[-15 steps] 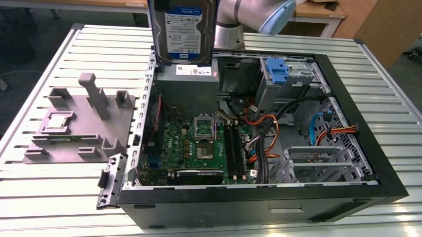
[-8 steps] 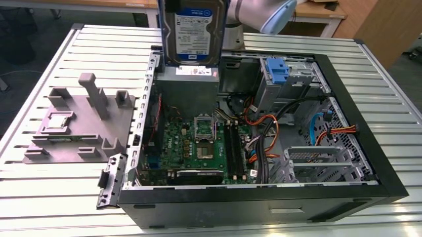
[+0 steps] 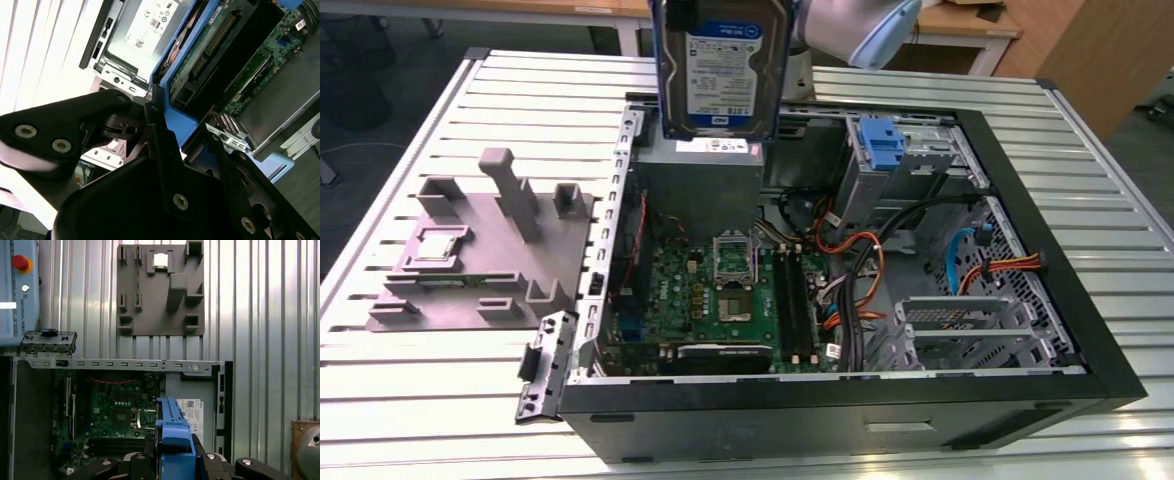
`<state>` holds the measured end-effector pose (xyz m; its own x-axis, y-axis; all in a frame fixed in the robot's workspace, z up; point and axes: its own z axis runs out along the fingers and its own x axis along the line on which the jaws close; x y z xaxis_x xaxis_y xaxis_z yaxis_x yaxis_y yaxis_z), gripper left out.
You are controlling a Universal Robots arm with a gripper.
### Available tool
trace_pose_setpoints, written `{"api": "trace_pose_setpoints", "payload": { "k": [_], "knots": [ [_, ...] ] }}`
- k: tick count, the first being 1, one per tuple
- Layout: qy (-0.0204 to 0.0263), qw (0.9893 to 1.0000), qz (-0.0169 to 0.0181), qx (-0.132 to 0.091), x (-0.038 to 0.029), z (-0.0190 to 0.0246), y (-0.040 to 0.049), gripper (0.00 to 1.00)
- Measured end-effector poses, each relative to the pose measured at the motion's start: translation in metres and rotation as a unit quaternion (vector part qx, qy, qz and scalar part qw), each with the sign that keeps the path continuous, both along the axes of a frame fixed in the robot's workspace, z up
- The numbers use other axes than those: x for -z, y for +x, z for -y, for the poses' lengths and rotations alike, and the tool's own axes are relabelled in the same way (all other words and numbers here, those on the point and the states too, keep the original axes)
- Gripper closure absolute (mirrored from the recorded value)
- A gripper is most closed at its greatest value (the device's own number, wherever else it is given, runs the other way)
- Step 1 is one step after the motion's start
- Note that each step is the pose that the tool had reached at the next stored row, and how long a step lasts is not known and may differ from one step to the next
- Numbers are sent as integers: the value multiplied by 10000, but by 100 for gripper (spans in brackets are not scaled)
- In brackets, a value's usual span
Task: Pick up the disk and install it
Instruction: 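Pick up the disk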
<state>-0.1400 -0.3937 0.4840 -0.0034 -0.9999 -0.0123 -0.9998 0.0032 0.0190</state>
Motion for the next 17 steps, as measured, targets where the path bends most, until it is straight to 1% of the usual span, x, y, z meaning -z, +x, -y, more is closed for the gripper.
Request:
{"api": "trace_pose_setpoints", "payload": {
  "k": [6, 8, 9, 11, 13, 17],
  "knots": [
    [-2, 10000, 0, 5, 0, 142, 1, 64],
    [-2, 10000, 0, 7, 1, 186, 1, 64],
    [-3, 10000, 0, 8, 1, 201, 2, 64],
    [-7, 10000, 0, 10, 1, 222, 3, 64],
    [-8, 10000, 0, 11, 1, 223, 15, 64],
    [-10, 10000, 0, 11, 1, 225, 107, 64]
  ]
}}
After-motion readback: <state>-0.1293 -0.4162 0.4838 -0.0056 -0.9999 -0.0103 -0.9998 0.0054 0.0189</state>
